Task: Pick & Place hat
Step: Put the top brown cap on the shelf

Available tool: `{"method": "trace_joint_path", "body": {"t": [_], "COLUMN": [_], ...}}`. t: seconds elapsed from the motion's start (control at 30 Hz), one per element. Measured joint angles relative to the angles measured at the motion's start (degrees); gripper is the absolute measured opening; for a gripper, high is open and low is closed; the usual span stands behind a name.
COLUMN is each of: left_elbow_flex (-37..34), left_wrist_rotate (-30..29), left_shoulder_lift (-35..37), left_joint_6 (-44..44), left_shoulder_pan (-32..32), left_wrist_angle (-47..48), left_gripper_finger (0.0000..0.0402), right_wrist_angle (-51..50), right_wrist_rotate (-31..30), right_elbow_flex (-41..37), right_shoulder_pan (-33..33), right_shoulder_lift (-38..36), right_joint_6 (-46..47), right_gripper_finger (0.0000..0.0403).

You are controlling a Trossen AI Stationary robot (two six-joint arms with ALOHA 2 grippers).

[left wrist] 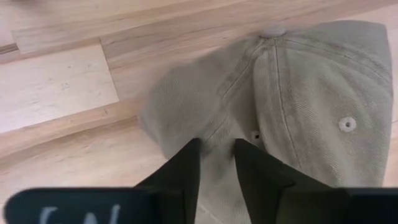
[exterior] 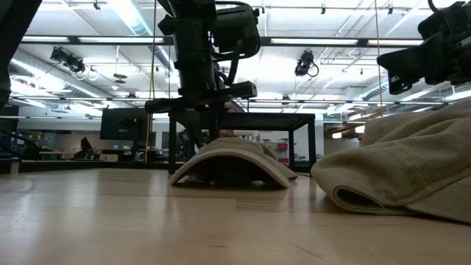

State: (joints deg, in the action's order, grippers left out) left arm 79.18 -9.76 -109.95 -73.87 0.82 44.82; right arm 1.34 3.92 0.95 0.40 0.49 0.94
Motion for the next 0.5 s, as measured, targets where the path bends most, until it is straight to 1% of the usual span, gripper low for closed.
{"method": "trace_joint_path", "body": {"t": [0.5], "left_elbow_flex": [0.0], "left_wrist_rotate": [-0.5], "left_shoulder_lift": [0.0], "left_joint_6": [1.5], "left_shoulder_pan": [0.0], "left_wrist_angle": [0.1], "left_gripper_finger": [0.0012], "right_wrist_angle": [0.0], "right_wrist_rotate": [0.0], "right_elbow_flex": [0.0], "right_shoulder_pan": [0.0], "right_shoulder_lift": [0.0], "right_joint_6": [0.0], "right_gripper_finger": [0.0027]}}
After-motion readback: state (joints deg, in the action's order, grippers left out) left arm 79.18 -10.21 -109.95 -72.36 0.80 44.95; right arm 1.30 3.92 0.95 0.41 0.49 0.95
